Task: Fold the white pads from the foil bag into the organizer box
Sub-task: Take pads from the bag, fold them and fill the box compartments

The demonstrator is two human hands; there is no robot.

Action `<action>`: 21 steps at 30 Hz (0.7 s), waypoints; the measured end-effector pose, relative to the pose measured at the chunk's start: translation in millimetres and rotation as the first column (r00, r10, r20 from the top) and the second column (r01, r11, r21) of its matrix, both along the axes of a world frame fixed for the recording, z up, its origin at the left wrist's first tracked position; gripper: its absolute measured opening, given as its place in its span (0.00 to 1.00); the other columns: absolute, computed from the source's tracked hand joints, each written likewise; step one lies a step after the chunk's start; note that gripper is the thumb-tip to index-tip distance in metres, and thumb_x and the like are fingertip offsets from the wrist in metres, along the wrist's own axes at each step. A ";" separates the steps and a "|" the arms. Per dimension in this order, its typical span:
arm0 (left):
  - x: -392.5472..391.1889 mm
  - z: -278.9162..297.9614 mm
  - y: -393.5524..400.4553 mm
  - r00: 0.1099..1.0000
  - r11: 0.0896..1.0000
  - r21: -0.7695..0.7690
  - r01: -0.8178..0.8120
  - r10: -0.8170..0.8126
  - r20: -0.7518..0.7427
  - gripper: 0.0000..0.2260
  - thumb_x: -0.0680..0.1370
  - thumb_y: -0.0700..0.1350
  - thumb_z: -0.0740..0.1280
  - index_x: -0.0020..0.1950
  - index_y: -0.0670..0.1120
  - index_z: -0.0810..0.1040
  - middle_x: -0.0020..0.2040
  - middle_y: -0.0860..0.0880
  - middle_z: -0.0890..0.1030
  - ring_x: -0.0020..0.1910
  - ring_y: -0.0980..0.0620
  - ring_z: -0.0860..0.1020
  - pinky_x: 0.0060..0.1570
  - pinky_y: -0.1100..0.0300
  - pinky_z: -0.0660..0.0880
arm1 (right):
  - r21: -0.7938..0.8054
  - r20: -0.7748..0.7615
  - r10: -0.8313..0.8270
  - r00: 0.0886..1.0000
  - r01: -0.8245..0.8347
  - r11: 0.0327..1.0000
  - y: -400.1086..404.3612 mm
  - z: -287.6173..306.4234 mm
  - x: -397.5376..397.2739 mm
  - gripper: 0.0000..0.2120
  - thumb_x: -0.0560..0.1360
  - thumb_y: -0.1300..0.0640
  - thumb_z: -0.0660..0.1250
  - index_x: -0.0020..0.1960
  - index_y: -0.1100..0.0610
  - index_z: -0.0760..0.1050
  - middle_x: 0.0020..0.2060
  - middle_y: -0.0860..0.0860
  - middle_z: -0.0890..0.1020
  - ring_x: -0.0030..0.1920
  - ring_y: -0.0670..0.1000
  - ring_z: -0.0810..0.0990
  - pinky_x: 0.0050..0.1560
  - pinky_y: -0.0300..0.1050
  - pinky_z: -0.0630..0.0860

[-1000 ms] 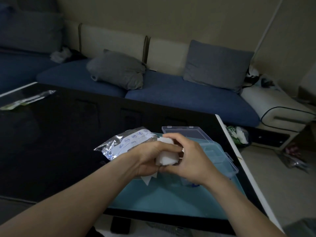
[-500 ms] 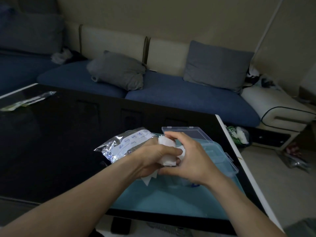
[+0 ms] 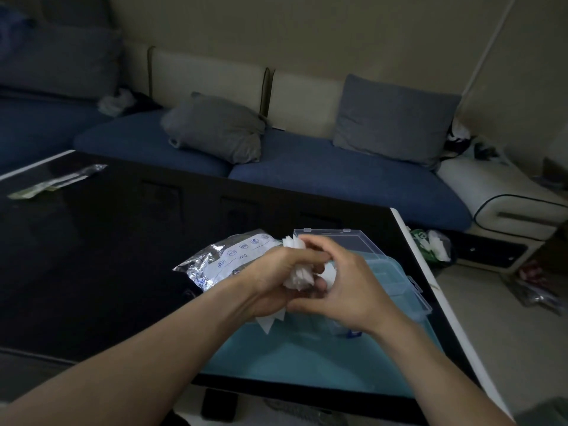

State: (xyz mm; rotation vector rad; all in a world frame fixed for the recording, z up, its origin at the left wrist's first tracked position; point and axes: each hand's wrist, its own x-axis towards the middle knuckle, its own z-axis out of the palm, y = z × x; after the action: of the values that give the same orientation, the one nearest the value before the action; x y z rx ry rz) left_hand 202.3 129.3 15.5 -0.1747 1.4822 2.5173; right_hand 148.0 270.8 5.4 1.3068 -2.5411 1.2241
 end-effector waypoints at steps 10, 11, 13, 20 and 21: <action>-2.4 -8.1 2.1 0.996 0.990 -0.115 -0.084 0.080 -0.036 0.08 0.72 0.33 0.71 0.50 0.38 0.79 0.40 0.40 0.79 0.35 0.48 0.79 0.30 0.60 0.76 | 0.037 -0.071 -0.018 0.997 0.020 0.999 -2.4 -1.8 -0.3 0.36 0.56 0.43 0.83 0.62 0.45 0.76 0.54 0.37 0.78 0.55 0.38 0.76 0.53 0.29 0.71; -2.8 -8.7 2.1 0.995 0.988 -0.117 -0.100 0.096 -0.039 0.11 0.72 0.33 0.71 0.54 0.37 0.79 0.43 0.39 0.80 0.38 0.47 0.80 0.32 0.59 0.77 | 0.016 -0.092 -0.025 0.995 0.027 1.000 -2.9 -2.5 -1.4 0.35 0.56 0.41 0.82 0.61 0.47 0.77 0.56 0.39 0.78 0.58 0.39 0.76 0.56 0.30 0.71; -2.3 -8.0 1.2 0.998 0.989 -0.134 -0.056 0.050 -0.047 0.18 0.70 0.36 0.73 0.59 0.35 0.77 0.47 0.39 0.80 0.45 0.46 0.81 0.37 0.58 0.78 | -0.023 -0.086 -0.028 0.996 0.026 0.999 -2.4 -3.0 -2.1 0.36 0.56 0.40 0.80 0.62 0.48 0.76 0.63 0.43 0.74 0.64 0.38 0.72 0.60 0.27 0.68; -2.7 -10.6 2.4 0.995 0.978 -0.190 -0.092 0.084 -0.047 0.23 0.67 0.38 0.72 0.60 0.34 0.76 0.45 0.40 0.81 0.43 0.45 0.81 0.37 0.58 0.77 | 0.011 -0.142 -0.086 0.986 0.088 0.996 -4.3 -7.9 -2.1 0.38 0.54 0.35 0.77 0.61 0.47 0.77 0.65 0.42 0.70 0.65 0.41 0.73 0.63 0.41 0.75; -2.8 -9.8 2.1 0.995 0.980 -0.177 -0.092 0.084 -0.051 0.19 0.68 0.37 0.72 0.58 0.35 0.78 0.44 0.40 0.81 0.42 0.46 0.81 0.37 0.58 0.76 | 0.031 -0.148 -0.102 0.984 0.108 0.994 -4.4 -7.3 -1.8 0.41 0.54 0.35 0.77 0.65 0.47 0.76 0.68 0.42 0.68 0.67 0.42 0.71 0.64 0.40 0.73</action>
State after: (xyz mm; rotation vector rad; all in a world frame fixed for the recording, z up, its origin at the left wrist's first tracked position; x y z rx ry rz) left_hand 199.6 131.4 5.7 -0.2202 1.7555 2.4669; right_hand 146.2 266.4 -1.9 1.2038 -2.5064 1.0247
